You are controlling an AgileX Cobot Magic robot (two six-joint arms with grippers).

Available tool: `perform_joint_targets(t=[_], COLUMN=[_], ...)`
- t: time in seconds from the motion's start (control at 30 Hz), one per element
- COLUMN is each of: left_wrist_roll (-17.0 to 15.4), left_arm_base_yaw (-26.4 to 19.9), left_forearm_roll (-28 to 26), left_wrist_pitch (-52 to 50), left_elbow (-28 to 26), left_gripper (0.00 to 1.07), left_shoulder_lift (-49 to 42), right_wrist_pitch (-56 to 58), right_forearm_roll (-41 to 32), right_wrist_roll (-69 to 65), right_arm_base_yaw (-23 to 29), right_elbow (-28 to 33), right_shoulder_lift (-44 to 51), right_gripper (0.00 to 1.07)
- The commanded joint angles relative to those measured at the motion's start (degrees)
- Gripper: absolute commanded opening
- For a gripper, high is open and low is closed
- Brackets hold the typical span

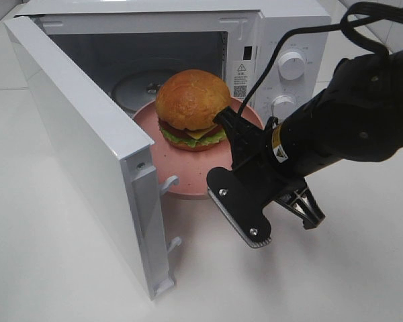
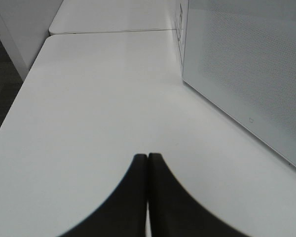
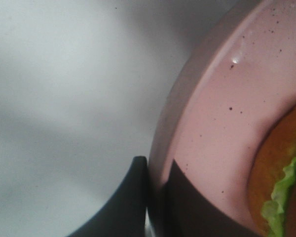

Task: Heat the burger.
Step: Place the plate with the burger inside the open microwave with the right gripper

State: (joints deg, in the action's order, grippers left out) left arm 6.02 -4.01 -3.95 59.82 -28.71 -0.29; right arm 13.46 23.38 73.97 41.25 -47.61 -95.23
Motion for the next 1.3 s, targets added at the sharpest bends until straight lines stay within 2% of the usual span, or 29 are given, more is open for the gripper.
perform_joint_targets(t=[0.03,0.17,0.23,0.37,0.5,0.67,0.9,1.3], left_wrist_roll=[-0.06,-0.06,-0.06,-0.06,-0.06,-0.06,-0.06,-0.06], left_arm_base_yaw=[0.29,0.29,0.29,0.29,0.29,0.29,0.29,0.29], left_forearm_roll=[-0.57,-0.57,-0.57,-0.57,-0.57,-0.57,-0.57,-0.57], left_wrist_pitch=[-0.52,-0.52,-0.52,-0.52,-0.52,-0.52,-0.52,-0.52], left_elbow=[0.17,0.17,0.17,0.17,0.17,0.17,0.17,0.17], left_gripper=[0.00,0.00,0.00,0.00,0.00,0.00,0.00,0.00], left_shoulder_lift=[-1.15,-1.15,-1.15,-1.15,-1.15,-1.15,-1.15,-1.15], right_wrist_pitch=[-0.97,-0.06,0.29,0.40,2.12,2.29,1.03,7.68], right_forearm_roll=[-0.74,-2.98,-7.16,-9.97,-13.18,-13.92,-14.09,-16.50], right_wrist_roll=[2.18,5.39,8.42,11.80,14.32,16.62,17.53,17.53], right_arm_base_yaw=[0.06,0.06,0.06,0.06,-1.89,-3.95,-3.95,-4.47], right_elbow=[-3.32,-4.87,-6.47,-7.51,-9.17,-9.17,-9.17,-18.11], right_shoulder_lift=[-1.78,-3.04,-3.67,-3.67,-3.72,-3.72,-3.78,-9.28], right_gripper=[0.00,0.00,0.00,0.00,0.00,0.00,0.00,0.00])
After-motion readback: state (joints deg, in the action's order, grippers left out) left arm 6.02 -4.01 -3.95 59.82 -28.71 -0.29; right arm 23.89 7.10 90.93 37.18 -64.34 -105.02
